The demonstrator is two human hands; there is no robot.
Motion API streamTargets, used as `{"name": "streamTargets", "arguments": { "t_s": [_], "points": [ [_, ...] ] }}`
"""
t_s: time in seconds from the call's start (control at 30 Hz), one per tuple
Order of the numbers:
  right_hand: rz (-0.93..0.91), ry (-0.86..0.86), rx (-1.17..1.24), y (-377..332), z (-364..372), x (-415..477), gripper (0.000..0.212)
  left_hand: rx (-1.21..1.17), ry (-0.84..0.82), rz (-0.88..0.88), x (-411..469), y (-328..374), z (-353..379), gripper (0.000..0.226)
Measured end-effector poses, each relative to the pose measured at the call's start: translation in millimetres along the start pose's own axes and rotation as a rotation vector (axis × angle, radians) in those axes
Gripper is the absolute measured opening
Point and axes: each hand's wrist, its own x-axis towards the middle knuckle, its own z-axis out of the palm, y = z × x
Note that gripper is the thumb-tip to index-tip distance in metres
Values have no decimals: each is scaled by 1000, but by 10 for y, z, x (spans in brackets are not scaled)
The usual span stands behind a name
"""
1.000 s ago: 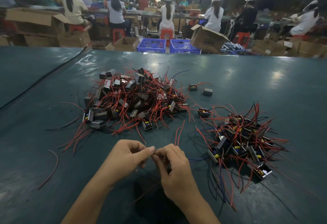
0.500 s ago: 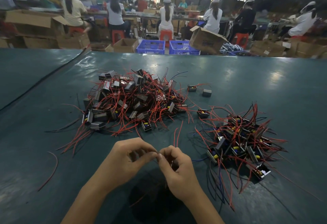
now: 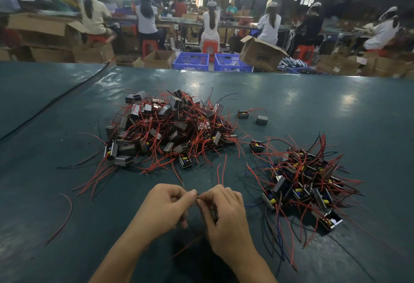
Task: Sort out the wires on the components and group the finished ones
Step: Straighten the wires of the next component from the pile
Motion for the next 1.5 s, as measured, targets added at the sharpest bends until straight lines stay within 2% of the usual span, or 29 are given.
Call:
{"name": "streamTargets", "arguments": {
  "t_s": [0.07,0.13,0.2,0.3,0.37,0.47,0.63,0.9,1.07,1.13,1.23,1.37,1.4,1.43,1.5],
  "points": [
    [20,20,12,0,-12,11,15,-216,-53,-107,-12,55,47,35],
    [82,11,95,-9,-26,20,11,-232,-85,-31,-22,72,43,35],
    [139,-3,190,-12,-41,27,9,-95,-89,151,-29,47,4,30],
    [218,-11,323,-2,-71,46,11,147,-53,438,-17,-37,-68,7],
    [246,-39,394,7,-84,50,13,283,37,581,-1,-74,-106,9],
    [239,-96,450,11,-82,44,14,329,105,697,16,-75,-151,23],
    [246,-121,523,11,-88,40,12,345,137,809,-7,-44,-129,13],
    [265,-152,528,27,-89,34,13,395,82,779,-39,-25,-188,15],
    [222,-138,417,3,-75,14,15,420,121,759,-36,-31,-152,24],
    [166,-107,326,-2,-66,4,14,396,160,664,-44,-34,-102,29],
    [69,-39,184,-3,-53,-4,14,242,202,404,-24,-29,21,35],
    [-19,38,35,6,-25,3,15,-321,62,-89,29,27,153,42],
    [-6,38,45,9,-28,4,14,-415,15,-150,26,45,149,40],
    [24,30,76,8,-37,6,13,-439,-22,-140,18,56,138,38],
    [123,11,181,5,-55,9,10,-282,-35,61,4,34,108,31]
  ]
}}
